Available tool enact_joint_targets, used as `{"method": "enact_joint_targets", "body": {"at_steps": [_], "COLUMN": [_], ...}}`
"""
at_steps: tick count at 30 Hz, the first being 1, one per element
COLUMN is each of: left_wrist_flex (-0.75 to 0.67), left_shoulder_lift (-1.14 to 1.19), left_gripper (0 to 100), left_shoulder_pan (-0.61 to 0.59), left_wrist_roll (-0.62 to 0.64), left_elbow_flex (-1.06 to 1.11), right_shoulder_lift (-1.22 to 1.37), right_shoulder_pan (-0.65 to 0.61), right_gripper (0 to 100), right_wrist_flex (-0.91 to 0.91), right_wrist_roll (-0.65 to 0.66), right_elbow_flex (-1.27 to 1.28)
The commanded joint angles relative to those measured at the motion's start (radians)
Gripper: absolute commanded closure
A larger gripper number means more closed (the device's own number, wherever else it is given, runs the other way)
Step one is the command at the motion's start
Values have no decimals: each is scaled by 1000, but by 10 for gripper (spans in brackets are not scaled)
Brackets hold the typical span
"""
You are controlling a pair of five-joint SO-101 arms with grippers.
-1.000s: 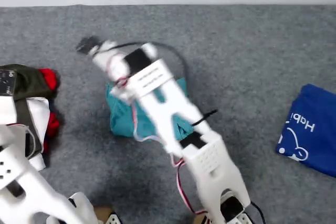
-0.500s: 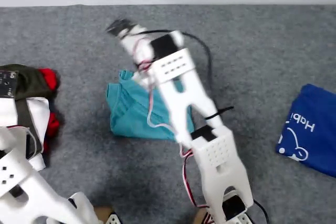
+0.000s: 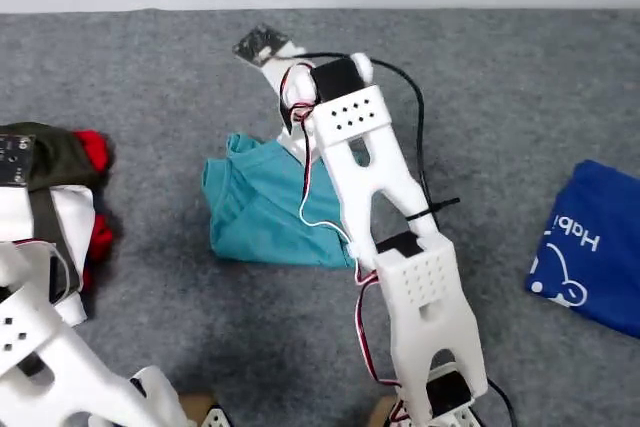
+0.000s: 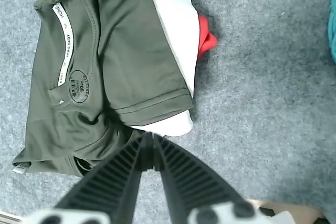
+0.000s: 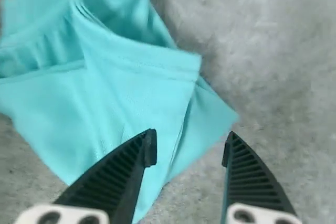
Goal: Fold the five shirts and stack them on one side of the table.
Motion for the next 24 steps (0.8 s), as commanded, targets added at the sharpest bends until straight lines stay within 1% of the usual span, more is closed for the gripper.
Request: {"method": "enact_joint_targets", "body": {"at_steps": [1, 12, 15, 17, 18, 24], "left_wrist_flex": [8, 8, 6, 6, 6, 6], "left_shoulder_lift": [-23, -20, -23, -23, -23, -23], "left_gripper": [995, 995, 995, 995, 995, 995], "left_shoulder_pan": [2, 2, 2, 2, 2, 2], "left_wrist_roll": [-9, -9, -9, -9, -9, -9], "left_elbow_flex": [-5, -5, 5, 19, 27, 28], "right_shoulder_lift": [30, 143, 143, 143, 142, 82], "right_shoulder_pan": [7, -12, -18, -21, -22, -12], "right_gripper": [786, 800, 905, 976, 993, 988], "right_wrist_flex": [30, 28, 25, 30, 33, 41], "right_wrist_roll": [5, 11, 17, 61, 78, 89], "right_elbow_flex": [-6, -8, -9, -9, -9, -9]}}
